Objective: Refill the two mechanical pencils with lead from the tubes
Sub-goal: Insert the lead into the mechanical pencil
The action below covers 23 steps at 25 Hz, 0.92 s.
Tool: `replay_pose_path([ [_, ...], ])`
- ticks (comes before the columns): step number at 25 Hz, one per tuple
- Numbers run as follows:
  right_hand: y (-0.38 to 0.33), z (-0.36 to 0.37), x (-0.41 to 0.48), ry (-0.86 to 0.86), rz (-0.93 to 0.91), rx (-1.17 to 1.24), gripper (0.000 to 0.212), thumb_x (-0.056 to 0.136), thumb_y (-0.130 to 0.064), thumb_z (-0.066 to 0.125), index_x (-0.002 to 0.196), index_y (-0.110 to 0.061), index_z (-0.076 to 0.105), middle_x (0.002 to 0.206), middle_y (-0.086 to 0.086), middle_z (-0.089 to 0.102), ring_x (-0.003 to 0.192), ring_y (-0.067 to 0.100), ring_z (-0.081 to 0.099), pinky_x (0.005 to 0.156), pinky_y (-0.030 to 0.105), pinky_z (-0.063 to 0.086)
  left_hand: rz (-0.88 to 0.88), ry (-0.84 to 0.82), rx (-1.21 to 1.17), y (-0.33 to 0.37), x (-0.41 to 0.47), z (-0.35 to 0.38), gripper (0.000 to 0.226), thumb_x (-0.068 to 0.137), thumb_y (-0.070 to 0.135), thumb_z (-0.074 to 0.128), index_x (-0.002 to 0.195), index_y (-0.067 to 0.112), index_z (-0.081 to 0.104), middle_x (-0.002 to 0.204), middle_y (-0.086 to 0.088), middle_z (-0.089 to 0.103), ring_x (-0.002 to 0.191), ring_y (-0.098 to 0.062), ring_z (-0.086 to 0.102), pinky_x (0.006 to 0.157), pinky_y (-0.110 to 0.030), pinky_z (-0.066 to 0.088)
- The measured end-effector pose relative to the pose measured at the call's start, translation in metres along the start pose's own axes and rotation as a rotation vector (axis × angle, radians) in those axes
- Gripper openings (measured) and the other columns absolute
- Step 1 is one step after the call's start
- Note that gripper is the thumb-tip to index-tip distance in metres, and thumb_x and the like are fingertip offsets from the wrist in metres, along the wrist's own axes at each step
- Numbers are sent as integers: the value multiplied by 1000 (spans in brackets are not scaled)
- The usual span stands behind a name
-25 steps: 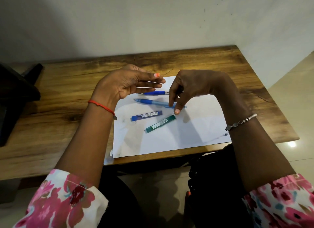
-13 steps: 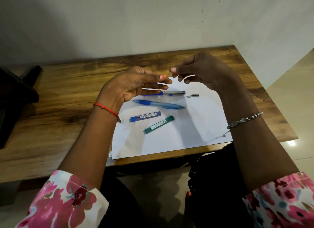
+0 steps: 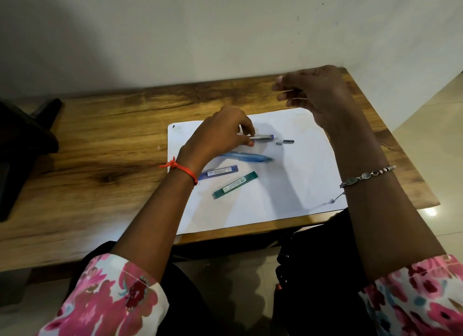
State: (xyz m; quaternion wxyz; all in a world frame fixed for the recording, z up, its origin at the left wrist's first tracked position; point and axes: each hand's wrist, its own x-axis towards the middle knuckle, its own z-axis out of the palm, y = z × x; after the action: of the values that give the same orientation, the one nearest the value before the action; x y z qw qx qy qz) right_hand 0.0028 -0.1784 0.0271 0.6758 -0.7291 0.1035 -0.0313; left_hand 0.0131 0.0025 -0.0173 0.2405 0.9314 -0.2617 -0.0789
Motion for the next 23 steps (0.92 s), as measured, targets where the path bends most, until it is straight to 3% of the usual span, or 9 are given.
replay_pose_path([
  [6, -1, 3, 0, 5, -39, 5, 8, 83, -8, 65, 77, -5, 69, 78, 10, 70, 56, 15, 61, 53, 22, 48, 31, 32, 15, -3, 1, 0, 18, 83, 4, 58, 94, 11, 71, 95, -8, 66, 86, -23, 58, 75, -35, 49],
  [12, 0, 2, 2, -7, -92, 44, 6, 82, -8, 67, 80, -4, 71, 74, 8, 71, 56, 16, 61, 51, 22, 47, -16, -5, 71, -5, -2, -2, 23, 83, 25, 65, 104, 16, 65, 106, -2, 61, 96, -20, 56, 72, -29, 41],
  [23, -1, 2, 1, -6, -97, 40, 6, 82, -8, 67, 81, -4, 71, 75, 8, 71, 55, 15, 61, 51, 22, 48, -9, -26, 115, -1, -4, -1, 16, 79, 29, 68, 91, 18, 70, 94, -1, 63, 87, -19, 57, 65, -26, 34],
])
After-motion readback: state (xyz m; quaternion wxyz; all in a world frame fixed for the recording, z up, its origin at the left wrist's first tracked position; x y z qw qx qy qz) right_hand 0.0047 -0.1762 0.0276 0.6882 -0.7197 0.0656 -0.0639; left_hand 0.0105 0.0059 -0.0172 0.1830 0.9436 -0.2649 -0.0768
